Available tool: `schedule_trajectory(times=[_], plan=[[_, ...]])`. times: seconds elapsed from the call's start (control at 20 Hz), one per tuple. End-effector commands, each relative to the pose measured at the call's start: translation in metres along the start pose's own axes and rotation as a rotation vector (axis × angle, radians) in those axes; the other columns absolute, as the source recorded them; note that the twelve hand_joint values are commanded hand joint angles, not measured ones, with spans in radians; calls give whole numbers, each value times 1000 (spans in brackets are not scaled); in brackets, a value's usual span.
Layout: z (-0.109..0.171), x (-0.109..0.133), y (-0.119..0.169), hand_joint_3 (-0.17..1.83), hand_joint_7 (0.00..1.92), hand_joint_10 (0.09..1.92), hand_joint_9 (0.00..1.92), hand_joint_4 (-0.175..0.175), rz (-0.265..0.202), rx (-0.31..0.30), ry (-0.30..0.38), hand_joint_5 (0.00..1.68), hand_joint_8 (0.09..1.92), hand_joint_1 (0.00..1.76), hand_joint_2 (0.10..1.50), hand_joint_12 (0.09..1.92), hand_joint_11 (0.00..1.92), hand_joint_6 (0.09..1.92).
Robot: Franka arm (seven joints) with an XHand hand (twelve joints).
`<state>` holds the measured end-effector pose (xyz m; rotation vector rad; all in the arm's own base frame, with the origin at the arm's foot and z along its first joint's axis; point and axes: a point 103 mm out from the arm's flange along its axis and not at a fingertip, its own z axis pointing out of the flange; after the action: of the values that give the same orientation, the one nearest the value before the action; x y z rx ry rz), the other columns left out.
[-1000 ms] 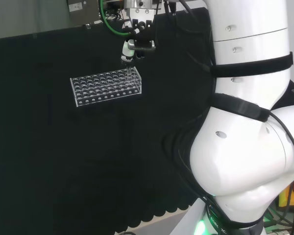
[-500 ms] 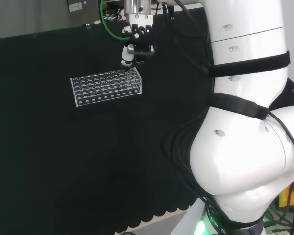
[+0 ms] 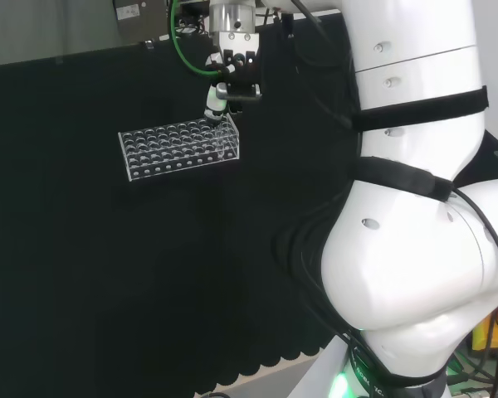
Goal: Put the test tube back in the rack.
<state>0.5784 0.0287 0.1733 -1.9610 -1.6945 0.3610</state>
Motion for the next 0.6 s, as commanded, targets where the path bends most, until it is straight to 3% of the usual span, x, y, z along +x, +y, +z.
schedule_trajectory(times=[0.05, 0.2, 0.35, 0.5, 0.6], plan=[[11, 2, 3, 852, 1391, 696, 1570, -175, -7, 18, 4, 1339, 610, 1332, 519, 1031, 1126, 599], [12, 2, 3, 852, 1391, 696, 1570, -175, -7, 19, 4, 1339, 610, 1332, 519, 1031, 1126, 599], [11, -3, 3, 810, 1375, 705, 1554, -175, -7, 29, 56, 1325, 618, 1329, 547, 1063, 1113, 603], [6, -7, 3, 412, 1207, 793, 1294, -175, -24, 54, 77, 1157, 758, 1297, 817, 1312, 835, 755], [2, -7, 3, 545, 1078, 820, 1125, -135, -30, 58, 82, 954, 821, 1267, 713, 1389, 681, 768]])
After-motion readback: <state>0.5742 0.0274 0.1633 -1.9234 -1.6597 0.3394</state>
